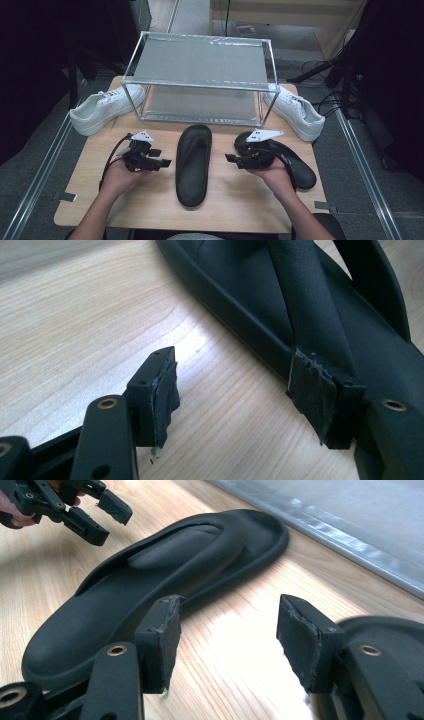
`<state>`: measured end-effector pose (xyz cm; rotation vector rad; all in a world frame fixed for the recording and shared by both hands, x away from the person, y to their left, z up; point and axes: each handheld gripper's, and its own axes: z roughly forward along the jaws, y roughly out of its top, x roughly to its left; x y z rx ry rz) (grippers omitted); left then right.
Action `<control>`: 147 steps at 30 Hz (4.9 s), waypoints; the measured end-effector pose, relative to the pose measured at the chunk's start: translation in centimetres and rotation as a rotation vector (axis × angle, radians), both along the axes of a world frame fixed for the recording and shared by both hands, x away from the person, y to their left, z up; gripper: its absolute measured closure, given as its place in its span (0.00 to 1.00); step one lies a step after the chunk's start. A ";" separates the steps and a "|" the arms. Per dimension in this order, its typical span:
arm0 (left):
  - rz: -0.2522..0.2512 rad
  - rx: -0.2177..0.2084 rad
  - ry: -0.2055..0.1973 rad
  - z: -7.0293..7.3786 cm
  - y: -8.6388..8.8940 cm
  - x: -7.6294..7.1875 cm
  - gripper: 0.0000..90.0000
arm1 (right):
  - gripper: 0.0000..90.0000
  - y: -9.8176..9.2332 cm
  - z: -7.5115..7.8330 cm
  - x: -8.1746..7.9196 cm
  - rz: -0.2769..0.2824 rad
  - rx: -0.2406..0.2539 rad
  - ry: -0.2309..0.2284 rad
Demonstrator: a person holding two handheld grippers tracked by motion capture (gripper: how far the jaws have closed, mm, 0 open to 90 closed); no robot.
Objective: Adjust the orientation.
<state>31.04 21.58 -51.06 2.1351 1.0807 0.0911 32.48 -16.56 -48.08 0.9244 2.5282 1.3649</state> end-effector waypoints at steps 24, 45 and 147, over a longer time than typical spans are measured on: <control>-0.008 0.028 -0.020 0.4 -1.4 2.3 0.40 | 0.53 -6.5 0.5 -1.4 -0.148 -0.003 -0.028; 0.022 0.029 -0.057 0.4 -2.9 4.0 0.40 | 0.94 -10.9 -0.4 -1.1 -0.289 0.002 0.010; 0.082 0.070 -0.064 -0.1 0.5 0.1 0.37 | 0.96 0.3 -1.6 5.1 -0.156 -0.111 0.000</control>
